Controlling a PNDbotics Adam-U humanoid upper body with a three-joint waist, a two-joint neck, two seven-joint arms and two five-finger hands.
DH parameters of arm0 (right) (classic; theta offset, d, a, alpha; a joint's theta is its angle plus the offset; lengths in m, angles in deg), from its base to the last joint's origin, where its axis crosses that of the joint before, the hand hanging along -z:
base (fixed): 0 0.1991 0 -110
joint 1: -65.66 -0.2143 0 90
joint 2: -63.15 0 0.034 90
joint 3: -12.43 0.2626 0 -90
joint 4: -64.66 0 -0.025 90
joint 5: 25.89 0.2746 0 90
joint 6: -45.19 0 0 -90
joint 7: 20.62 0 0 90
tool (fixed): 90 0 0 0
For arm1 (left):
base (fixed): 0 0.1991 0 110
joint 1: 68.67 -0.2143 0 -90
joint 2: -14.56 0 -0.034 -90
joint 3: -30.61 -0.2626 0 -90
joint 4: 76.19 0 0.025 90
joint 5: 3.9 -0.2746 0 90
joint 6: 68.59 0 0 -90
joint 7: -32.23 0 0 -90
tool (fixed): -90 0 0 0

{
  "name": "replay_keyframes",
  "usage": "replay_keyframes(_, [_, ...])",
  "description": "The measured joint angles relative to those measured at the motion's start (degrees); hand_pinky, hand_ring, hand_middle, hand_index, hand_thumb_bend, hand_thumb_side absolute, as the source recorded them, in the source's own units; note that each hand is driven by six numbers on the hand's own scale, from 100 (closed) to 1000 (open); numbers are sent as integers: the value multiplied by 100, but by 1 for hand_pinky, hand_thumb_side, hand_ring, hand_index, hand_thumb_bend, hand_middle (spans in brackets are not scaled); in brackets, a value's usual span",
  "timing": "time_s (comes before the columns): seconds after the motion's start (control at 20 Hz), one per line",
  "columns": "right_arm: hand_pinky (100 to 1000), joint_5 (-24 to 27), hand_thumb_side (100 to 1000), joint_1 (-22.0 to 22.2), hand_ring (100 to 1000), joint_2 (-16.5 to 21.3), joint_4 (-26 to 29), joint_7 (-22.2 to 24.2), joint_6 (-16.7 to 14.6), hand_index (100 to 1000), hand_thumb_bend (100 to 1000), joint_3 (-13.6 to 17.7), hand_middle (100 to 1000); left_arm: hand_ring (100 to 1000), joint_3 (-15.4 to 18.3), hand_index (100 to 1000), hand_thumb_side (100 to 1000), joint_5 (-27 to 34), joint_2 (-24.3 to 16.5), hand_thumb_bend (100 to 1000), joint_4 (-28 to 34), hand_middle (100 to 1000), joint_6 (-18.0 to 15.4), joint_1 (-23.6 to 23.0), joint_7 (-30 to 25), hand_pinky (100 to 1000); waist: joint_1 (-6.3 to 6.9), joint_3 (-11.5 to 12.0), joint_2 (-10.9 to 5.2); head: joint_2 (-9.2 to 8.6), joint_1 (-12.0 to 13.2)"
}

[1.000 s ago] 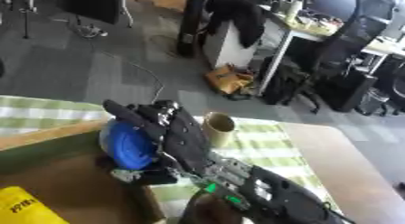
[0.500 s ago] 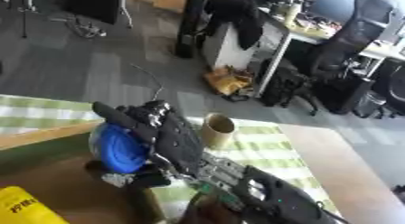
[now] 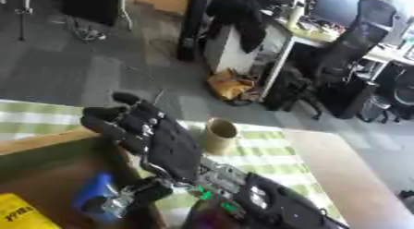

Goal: Pick up objects on the table and place them in the box.

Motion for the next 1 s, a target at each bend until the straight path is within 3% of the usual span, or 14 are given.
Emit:
replay_keyframes(0.4, [953,-292,635,27,850,0,1,-88,53,954,803,52,997,1000,0,809,1000,0,0,186,0,968,-1,-6,1,766,0,-38,1,1,-68])
replay_keyframes(0.85, [981,-454,686,113,898,-1,77,-272,117,979,830,112,1000,1000,1,809,1000,-2,-1,185,0,970,-10,-45,10,765,3,-126,1,4,-132])
replay_keyframes(1.0, [1000,-448,919,179,968,0,274,-349,177,1000,798,195,1000,1000,3,810,1000,-9,-5,186,0,971,-10,-53,13,767,10,-185,1,22,-130])
